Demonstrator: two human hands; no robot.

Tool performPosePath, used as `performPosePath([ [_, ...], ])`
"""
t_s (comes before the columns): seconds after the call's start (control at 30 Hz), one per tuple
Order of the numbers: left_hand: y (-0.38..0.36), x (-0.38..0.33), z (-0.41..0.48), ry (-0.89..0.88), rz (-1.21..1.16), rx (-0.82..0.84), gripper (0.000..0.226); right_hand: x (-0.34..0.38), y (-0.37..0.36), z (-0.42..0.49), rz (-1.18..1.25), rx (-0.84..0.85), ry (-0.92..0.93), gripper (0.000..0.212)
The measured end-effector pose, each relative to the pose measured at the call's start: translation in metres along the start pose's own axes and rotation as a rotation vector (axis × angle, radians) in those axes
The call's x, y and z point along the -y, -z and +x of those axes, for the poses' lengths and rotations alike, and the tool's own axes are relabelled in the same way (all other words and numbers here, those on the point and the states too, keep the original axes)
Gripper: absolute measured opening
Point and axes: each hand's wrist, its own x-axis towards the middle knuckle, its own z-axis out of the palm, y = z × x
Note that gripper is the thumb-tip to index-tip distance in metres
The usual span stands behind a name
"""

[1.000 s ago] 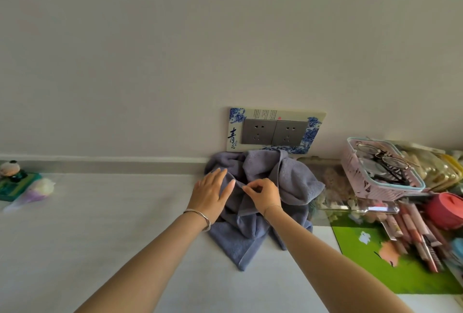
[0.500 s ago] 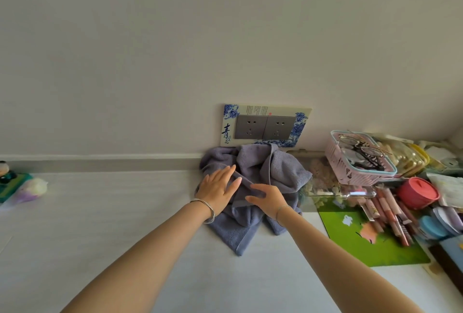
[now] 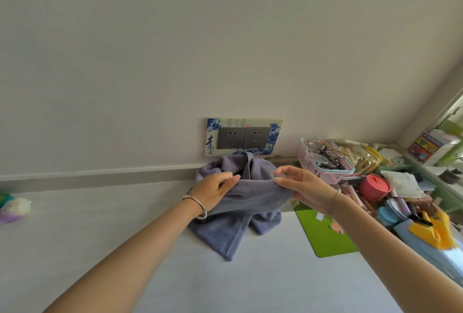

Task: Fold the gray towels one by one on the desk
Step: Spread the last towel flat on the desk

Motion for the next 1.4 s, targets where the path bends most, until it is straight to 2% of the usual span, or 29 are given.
performPosePath([
  [0.13, 0.035, -0.047, -0.007, -0.130, -0.051, -0.050, 0.036, 0.036, -0.022, -0.028, -0.289, 0.036, -0.011, 0.044],
  [0.17, 0.044, -0.059, -0.008, -0.167, -0.074, -0.060, 0.035, 0.048, -0.034, -0.034, -0.356, 0.047, -0.010, 0.044],
  [0.23, 0.064, -0.083, -0.016, -0.221, -0.102, -0.077, 0.035, 0.072, -0.058, -0.047, -0.503, 0.043, 0.011, 0.030],
  [0.3, 0.087, -0.106, -0.021, -0.260, -0.099, -0.108, 0.035, 0.094, -0.076, -0.056, -0.622, -0.013, 0.075, 0.023],
  [0.37, 0.113, -0.126, -0.030, -0.298, -0.099, -0.163, 0.038, 0.114, -0.090, -0.065, -0.580, -0.058, 0.147, 0.026],
  [0.43, 0.142, -0.142, -0.045, -0.315, -0.108, -0.203, 0.039, 0.137, -0.110, -0.079, -0.498, -0.044, 0.224, 0.043],
  [0.5, 0.171, -0.157, -0.063, -0.330, -0.106, -0.242, 0.040, 0.163, -0.132, -0.093, -0.481, -0.010, 0.299, 0.050],
  [0.73, 0.301, -0.213, -0.126, -0.444, 0.035, -0.479, 0.042, 0.263, -0.217, -0.130, -0.334, 0.115, 0.551, 0.033],
  [0.97, 0.378, -0.261, -0.165, -0.516, 0.152, -0.597, 0.043, 0.320, -0.261, -0.148, -0.248, 0.174, 0.645, 0.022],
  [1.1, 0.364, -0.255, -0.155, -0.437, 0.094, -0.504, 0.045, 0.309, -0.250, -0.140, -0.194, 0.203, 0.577, 0.033],
  [1.27, 0.286, -0.206, -0.119, -0.239, -0.030, -0.227, 0.045, 0.235, -0.196, -0.113, -0.072, 0.212, 0.334, 0.059],
  [1.33, 0.249, -0.184, -0.104, -0.141, -0.108, -0.150, 0.056, 0.199, -0.172, -0.101, 0.016, 0.217, 0.242, 0.067],
  [1.4, 0.209, -0.169, -0.089, -0.057, -0.150, -0.061, 0.073, 0.163, -0.145, -0.098, 0.064, 0.180, 0.162, 0.059],
])
